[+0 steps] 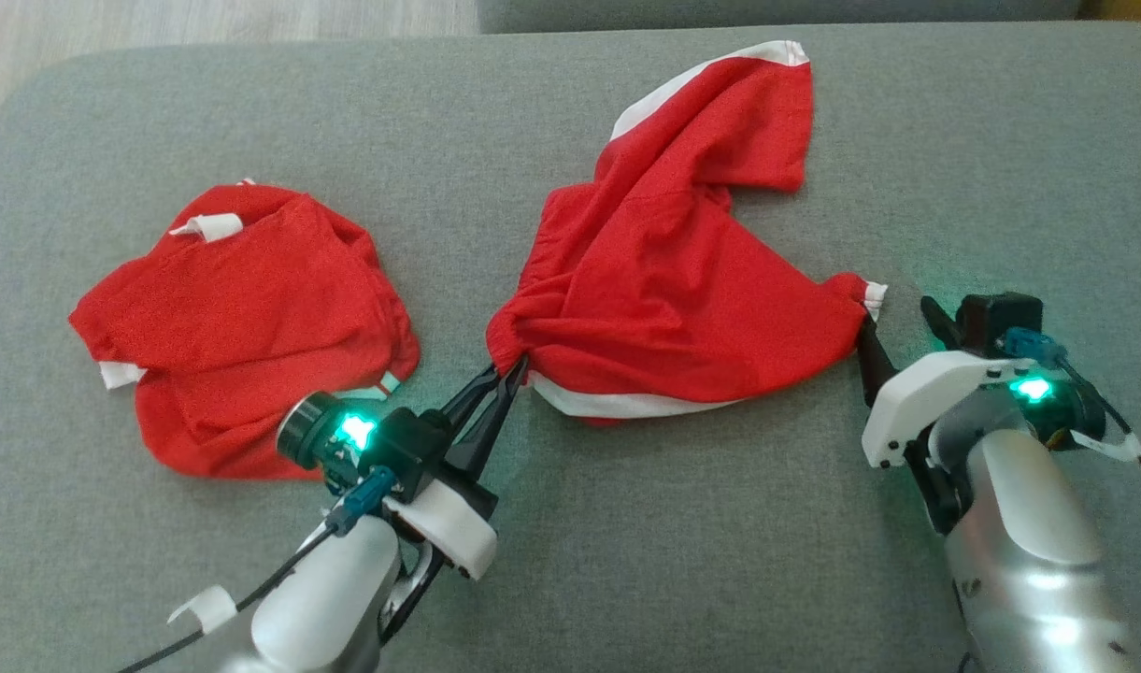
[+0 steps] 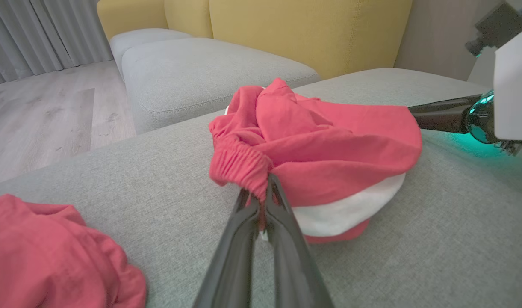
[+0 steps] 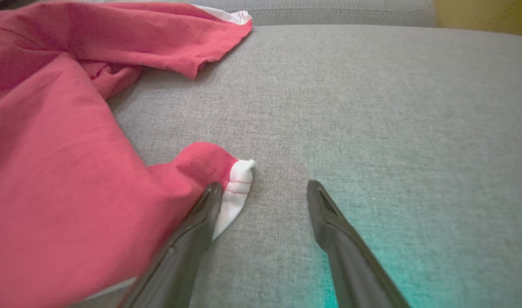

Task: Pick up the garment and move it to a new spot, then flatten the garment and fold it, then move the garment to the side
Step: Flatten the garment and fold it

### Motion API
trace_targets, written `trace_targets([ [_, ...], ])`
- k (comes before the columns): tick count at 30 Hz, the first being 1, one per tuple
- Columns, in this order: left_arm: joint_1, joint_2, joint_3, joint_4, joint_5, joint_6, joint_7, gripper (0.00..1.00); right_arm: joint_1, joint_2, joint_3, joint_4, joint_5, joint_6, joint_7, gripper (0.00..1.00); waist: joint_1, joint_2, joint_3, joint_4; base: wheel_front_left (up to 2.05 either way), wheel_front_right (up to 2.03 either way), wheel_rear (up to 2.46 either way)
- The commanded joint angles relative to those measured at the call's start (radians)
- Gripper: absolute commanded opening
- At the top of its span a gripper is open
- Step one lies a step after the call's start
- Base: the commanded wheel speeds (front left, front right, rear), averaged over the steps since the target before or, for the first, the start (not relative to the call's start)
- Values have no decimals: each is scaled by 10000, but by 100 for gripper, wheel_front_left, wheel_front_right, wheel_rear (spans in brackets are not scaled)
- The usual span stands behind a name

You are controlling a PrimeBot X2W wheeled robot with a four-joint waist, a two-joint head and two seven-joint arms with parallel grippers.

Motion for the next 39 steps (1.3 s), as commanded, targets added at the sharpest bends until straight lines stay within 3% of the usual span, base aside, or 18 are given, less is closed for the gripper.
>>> trace_targets([
  [1, -385, 112, 261, -291, 74, 63, -96, 0, -486, -16, 290, 4, -112, -7, -41, 100, 0, 0, 41, 17, 0, 0, 0],
  [6, -436, 132, 176, -262, 53, 50, -96, 0, -970, -16, 486, 963, -445, -7, -147, 100, 0, 0, 104, 49, 0, 0, 0],
  [7, -435, 134, 165, -251, 45, 51, -96, 0, -1029, -16, 538, 1121, -495, -7, -128, 87, 0, 0, 97, 54, 0, 0, 0],
  [9, -380, 142, 128, -123, -21, 96, -75, 0, -1155, -16, 687, 1665, -568, -7, -261, 0, 0, 0, -66, 25, 0, 0, 0],
  [18, -170, 213, 190, 128, -256, 251, 109, 0, -831, -16, 362, 1410, 500, -7, -1350, 0, 0, 0, -804, -332, 0, 0, 0],
  [26, -435, 457, 219, -303, -427, 166, 597, 0, -394, -16, 413, -519, 2146, -7, -2206, 0, 0, 0, -1574, -911, 0, 0, 0],
  [33, -2217, 879, 240, -1121, -642, -297, 1731, 0, -483, -16, 690, -2859, 2590, -7, -2004, 0, 0, 0, -2193, -1183, 0, 0, 0],
  [39, -4378, 1241, 428, -1367, -1360, -482, 2742, 0, -1453, -16, 502, -4237, 1833, -7, -1593, 0, 0, 0, -2499, -1351, 0, 0, 0],
])
